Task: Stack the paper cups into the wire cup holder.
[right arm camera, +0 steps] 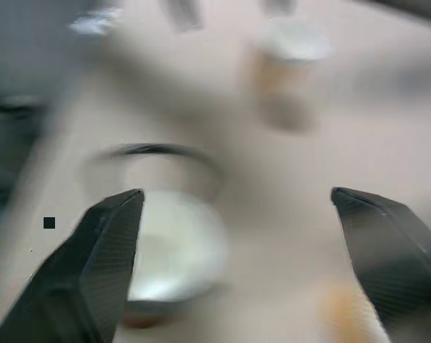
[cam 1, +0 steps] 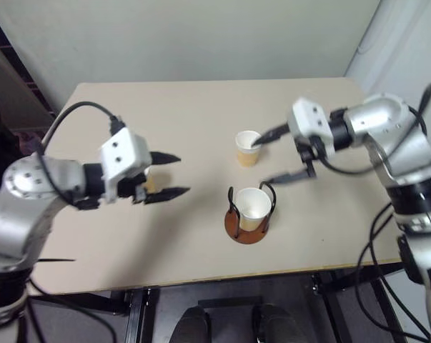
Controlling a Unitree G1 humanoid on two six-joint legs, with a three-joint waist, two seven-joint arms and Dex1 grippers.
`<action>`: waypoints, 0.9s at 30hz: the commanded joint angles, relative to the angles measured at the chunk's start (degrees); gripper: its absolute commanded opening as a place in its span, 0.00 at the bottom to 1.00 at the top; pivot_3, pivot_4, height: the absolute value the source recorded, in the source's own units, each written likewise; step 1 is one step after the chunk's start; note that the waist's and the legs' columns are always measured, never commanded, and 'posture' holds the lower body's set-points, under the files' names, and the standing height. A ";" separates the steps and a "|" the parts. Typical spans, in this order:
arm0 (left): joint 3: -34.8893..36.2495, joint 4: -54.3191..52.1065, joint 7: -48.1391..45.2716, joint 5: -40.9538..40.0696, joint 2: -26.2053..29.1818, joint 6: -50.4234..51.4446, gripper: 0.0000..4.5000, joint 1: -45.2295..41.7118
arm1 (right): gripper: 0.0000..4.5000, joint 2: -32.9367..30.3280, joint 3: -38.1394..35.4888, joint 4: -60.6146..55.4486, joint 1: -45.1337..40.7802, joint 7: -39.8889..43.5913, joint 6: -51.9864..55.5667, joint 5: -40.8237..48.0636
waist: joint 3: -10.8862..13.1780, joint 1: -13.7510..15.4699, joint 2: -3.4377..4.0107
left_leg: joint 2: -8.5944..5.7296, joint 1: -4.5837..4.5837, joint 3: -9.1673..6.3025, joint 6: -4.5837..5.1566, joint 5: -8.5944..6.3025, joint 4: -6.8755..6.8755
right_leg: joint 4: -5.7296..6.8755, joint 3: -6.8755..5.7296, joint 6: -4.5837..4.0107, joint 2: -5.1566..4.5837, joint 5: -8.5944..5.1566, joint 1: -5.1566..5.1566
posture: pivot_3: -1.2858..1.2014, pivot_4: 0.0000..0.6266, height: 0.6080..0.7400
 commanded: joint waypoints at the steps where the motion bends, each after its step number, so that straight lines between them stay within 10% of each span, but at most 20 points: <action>1: -5.67 5.32 9.28 6.69 -6.48 2.12 0.75 -6.27 | 0.94 5.82 0.41 19.05 -7.00 -7.74 -10.19 -7.36 | -0.01 0.01 0.03 | 0.00 0.04 0.00 0.01 0.02 0.00 | 0.04 0.00 -0.03 -0.03 0.02 -0.01 | 0.52 0.24 1.00; 14: -12.53 10.55 17.14 13.66 -18.32 7.68 0.75 -11.40 | 0.94 18.22 4.55 52.95 -13.63 -19.05 -26.49 -23.84 | 0.00 0.43 0.04 | 0.08 -0.83 0.05 -0.88 0.19 0.00 | -0.08 -0.04 0.42 0.02 0.44 -0.76 | 0.52 0.24 1.00; 27: -9.61 5.73 13.71 11.98 -16.66 7.54 0.75 -8.35 | 0.01 19.03 0.93 55.02 -15.61 -17.51 -27.50 -24.39 | 0.00 0.70 0.04 | 0.07 -1.08 0.06 -0.79 0.03 0.07 | -0.60 -0.05 0.67 0.03 0.59 -0.76 | 0.52 0.24 1.00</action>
